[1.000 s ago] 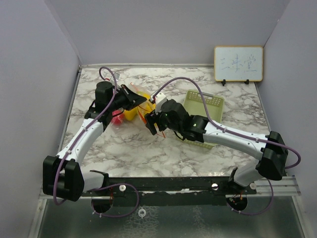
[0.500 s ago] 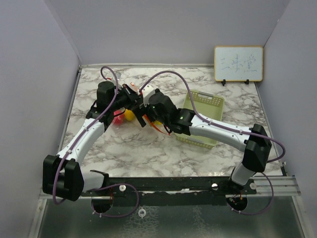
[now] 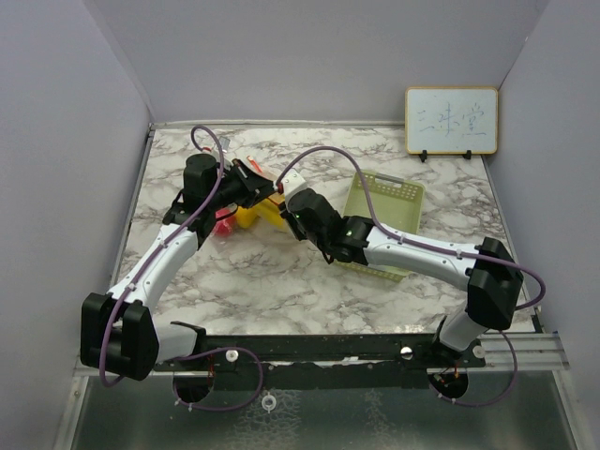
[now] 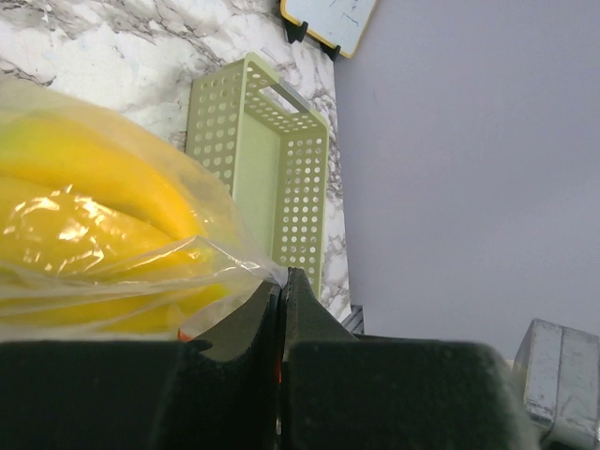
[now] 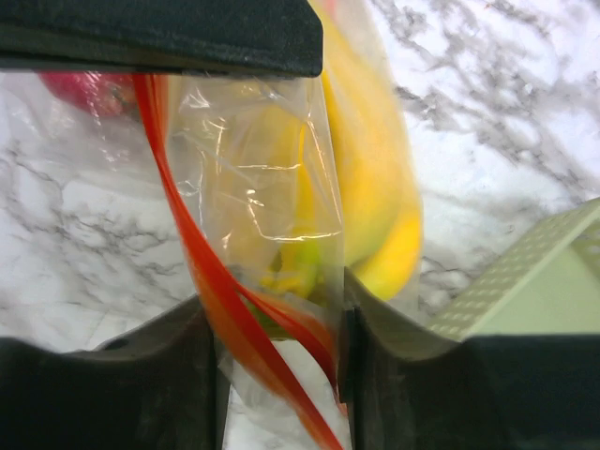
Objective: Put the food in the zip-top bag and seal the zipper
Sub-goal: Adjust the zipper food storage bag at the center of the board.
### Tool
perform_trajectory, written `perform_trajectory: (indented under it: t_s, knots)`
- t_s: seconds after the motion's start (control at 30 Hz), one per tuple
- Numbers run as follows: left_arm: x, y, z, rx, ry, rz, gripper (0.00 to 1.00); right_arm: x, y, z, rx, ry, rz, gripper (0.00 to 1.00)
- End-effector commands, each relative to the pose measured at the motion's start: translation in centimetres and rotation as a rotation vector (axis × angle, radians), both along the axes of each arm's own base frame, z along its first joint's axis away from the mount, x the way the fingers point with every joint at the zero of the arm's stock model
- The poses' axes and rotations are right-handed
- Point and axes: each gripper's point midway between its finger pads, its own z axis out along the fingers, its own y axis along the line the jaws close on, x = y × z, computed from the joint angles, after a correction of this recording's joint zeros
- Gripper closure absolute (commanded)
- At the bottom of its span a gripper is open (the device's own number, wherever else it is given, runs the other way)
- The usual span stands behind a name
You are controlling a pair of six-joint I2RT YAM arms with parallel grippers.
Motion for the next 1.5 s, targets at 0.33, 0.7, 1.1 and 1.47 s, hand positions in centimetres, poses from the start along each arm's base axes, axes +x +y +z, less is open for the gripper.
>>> perform_trajectory:
  t_s: [0.33, 0.7, 1.1, 1.47]
  knots:
    - [-0.8, -0.2, 6.7, 0.112, -0.411, -0.235, 0.27, -4.4, -1.3, 8.2, 0.068, -0.079, 0.277, 0.98]
    - [-5.1, 3.2, 10.9, 0.061, -0.912, -0.534, 0.01, -8.5, -5.7, 13.8, 0.138, -0.054, 0.332, 0.98]
    - [-12.5, 3.0, 14.9, -0.01, -1.262, -0.576, 0.01, -8.3, -7.1, 15.3, 0.119, -0.034, 0.267, 0.98]
    - [-13.0, 3.1, 13.8, 0.028, -1.28, -0.542, 0.01, -6.3, -5.5, 18.7, 0.113, 0.0, 0.229, 0.98]
